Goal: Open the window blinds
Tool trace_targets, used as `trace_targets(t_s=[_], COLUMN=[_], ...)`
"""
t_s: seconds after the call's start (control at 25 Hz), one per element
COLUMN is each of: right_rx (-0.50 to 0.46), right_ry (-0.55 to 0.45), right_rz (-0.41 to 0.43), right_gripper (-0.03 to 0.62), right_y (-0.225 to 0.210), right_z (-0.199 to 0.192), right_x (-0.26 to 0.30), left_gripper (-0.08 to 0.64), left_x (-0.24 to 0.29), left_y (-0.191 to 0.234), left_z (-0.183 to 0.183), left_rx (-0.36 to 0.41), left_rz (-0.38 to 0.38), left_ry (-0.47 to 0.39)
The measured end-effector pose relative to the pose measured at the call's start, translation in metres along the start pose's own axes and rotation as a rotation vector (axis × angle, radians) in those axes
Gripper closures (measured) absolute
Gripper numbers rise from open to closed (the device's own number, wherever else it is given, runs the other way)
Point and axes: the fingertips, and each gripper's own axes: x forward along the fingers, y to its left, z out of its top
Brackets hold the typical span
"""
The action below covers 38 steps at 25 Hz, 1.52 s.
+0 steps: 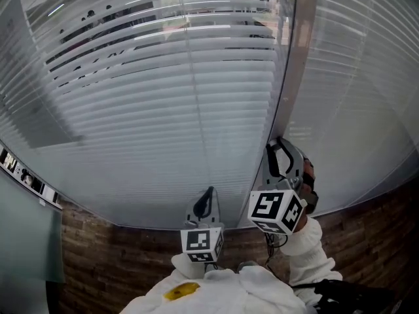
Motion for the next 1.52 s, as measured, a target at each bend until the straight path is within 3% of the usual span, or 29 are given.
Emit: trace_targets(t_s=[0.44,1.08,1.32,1.52], right_rx=[0.219,0.424,0.588,0.64], right_ry=[-0.003,-0.026,-0.122,-0.235], right_rz=[0.01,0.034,-0.005,-0.072], right_gripper=[0.459,0.459,0.459,0.459], right_y=[-0.004,-0.006,-0.007,-0.001], right_z=[0.0,0.001,-0.006,-0.001], right_x=[-0.001,-0.002,-0.009,-0.036], left_gripper=[0.56,0.56,0.56,0.56], left_x=[-0.005,-0.008,-0.009,-0.011], left_y=[0.003,0.004,0.009,0.021], left_z=[-0.002,-0.003,0.001,0.007], left_rx=[0.003,-0.006,-0.011,-0.017], left_rz=[-0.002,-0.006,0.006,0.035], left_ry=[0.009,0.013,-0.003,-0.02])
